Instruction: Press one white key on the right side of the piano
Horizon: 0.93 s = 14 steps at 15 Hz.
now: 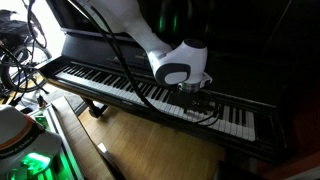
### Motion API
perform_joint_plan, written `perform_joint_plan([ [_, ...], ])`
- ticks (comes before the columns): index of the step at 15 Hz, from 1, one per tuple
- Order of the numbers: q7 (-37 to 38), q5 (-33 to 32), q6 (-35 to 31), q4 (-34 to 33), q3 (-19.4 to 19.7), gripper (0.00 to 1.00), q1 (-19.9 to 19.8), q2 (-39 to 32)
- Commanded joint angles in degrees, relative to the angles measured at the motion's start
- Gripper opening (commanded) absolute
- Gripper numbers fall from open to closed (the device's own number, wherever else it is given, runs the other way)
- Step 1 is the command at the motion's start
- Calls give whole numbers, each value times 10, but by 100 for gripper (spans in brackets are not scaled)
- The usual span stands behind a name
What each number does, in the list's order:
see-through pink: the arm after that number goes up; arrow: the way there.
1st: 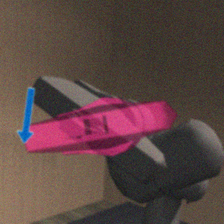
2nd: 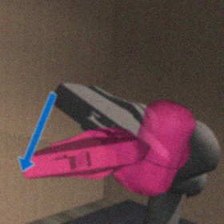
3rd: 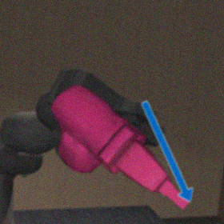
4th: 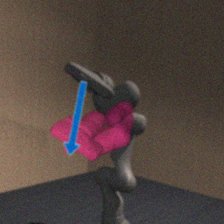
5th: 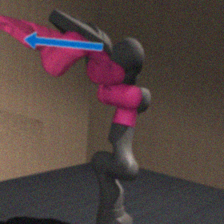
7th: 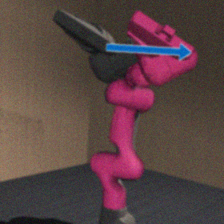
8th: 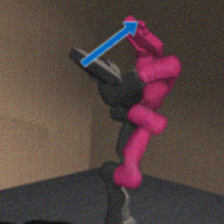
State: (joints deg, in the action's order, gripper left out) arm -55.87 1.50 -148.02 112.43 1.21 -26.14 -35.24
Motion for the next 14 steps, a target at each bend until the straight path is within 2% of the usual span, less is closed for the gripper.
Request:
perform_joint_plan([
  [1, -21, 16, -13, -9, -12, 0, -15, -14],
  [14, -23, 14, -15, -13, -11, 0, -18, -24],
])
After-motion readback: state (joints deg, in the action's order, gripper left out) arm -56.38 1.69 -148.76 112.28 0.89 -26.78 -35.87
